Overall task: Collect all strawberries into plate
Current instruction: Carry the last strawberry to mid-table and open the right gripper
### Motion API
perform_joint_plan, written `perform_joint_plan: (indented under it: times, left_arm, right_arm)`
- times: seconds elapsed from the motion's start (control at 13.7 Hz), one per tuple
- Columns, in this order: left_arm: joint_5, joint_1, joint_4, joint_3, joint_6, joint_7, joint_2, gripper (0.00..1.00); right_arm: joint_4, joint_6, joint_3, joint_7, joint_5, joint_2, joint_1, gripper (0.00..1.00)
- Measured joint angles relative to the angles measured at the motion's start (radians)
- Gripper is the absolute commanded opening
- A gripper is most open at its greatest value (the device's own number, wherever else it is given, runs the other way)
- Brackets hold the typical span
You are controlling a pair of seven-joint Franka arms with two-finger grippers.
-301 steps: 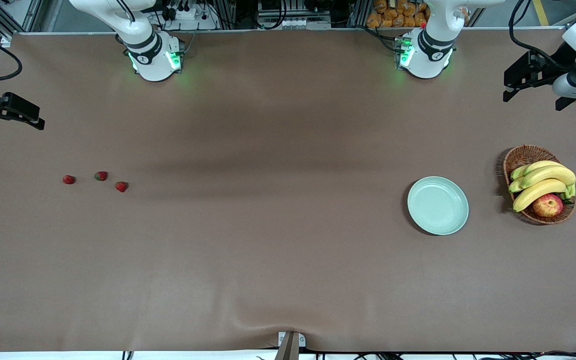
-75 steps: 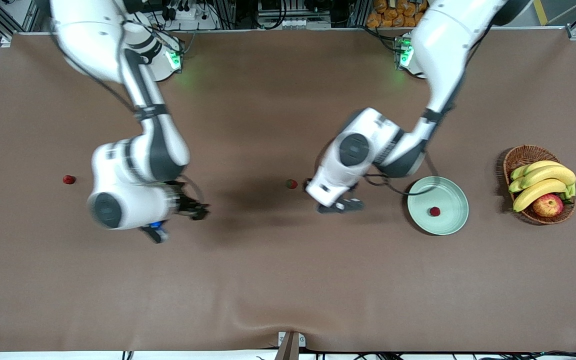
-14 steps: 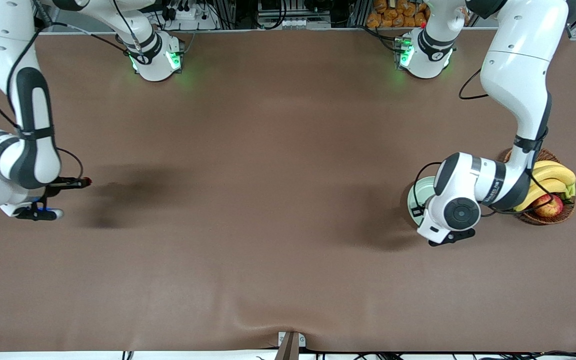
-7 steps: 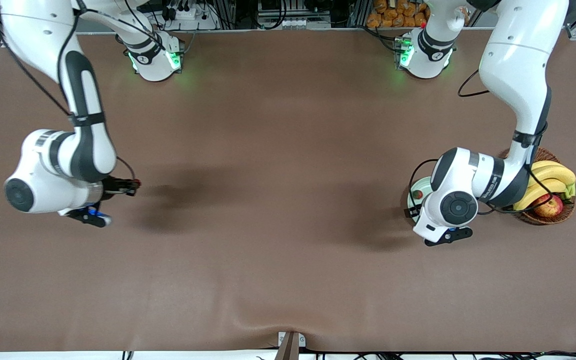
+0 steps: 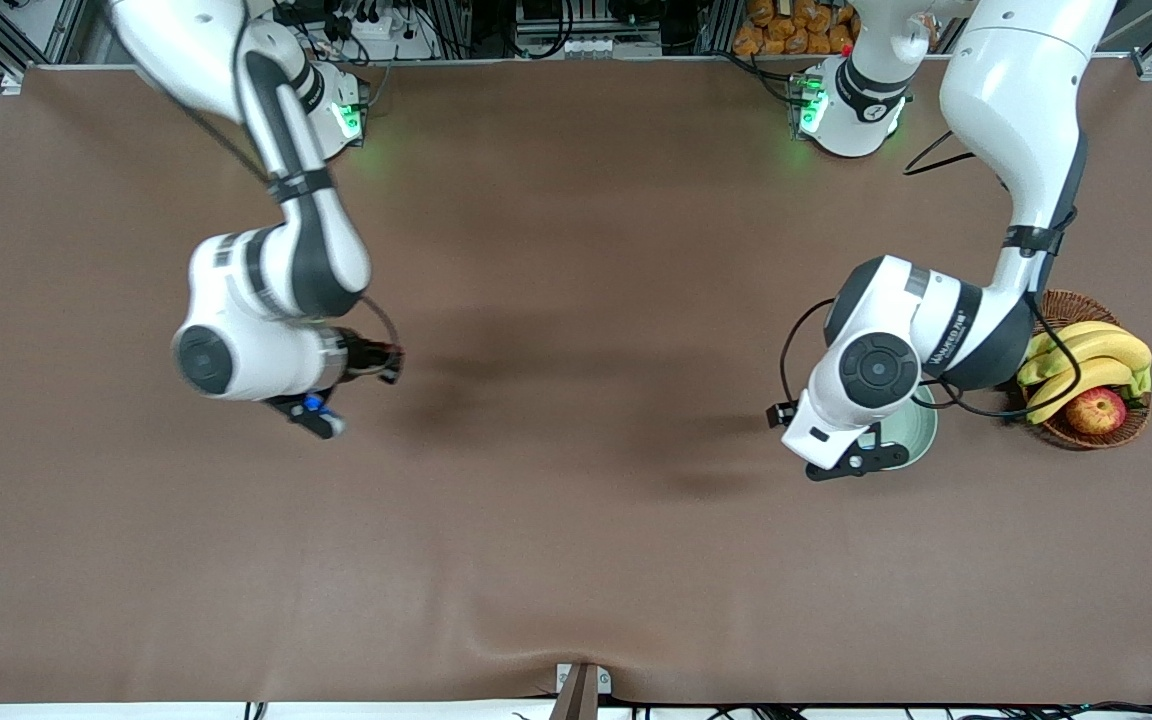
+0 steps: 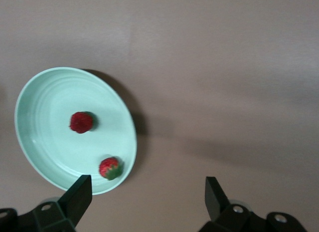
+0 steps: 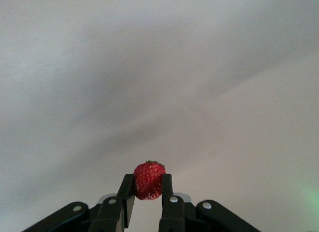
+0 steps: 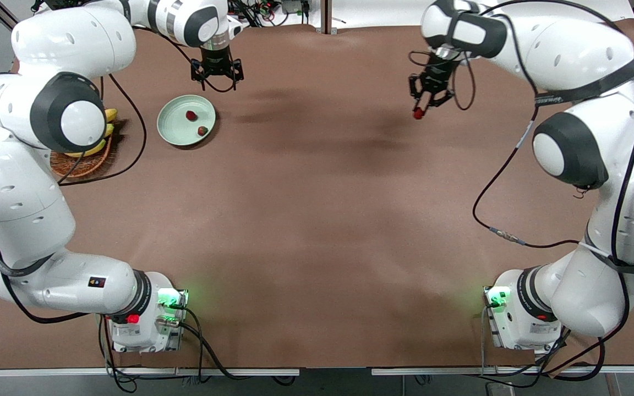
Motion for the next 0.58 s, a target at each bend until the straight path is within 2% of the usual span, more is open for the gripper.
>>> perform_joint_plan:
  times: [0.37,0.58]
  left_arm:
    - [-0.007,-0.006,-0.001,-0.005,0.056,-0.026,0.021,1.0]
    - [-0.014,-0.014,-0.001,-0.006,0.071,-0.029,0.028,1.0]
  right_arm:
    - [0.017,0.174,0.01,0.246,0.13,0.04,0.185,0.0]
    - [0.125,0.209,0.022,0.421,0.15,0.151,0.268,0.0]
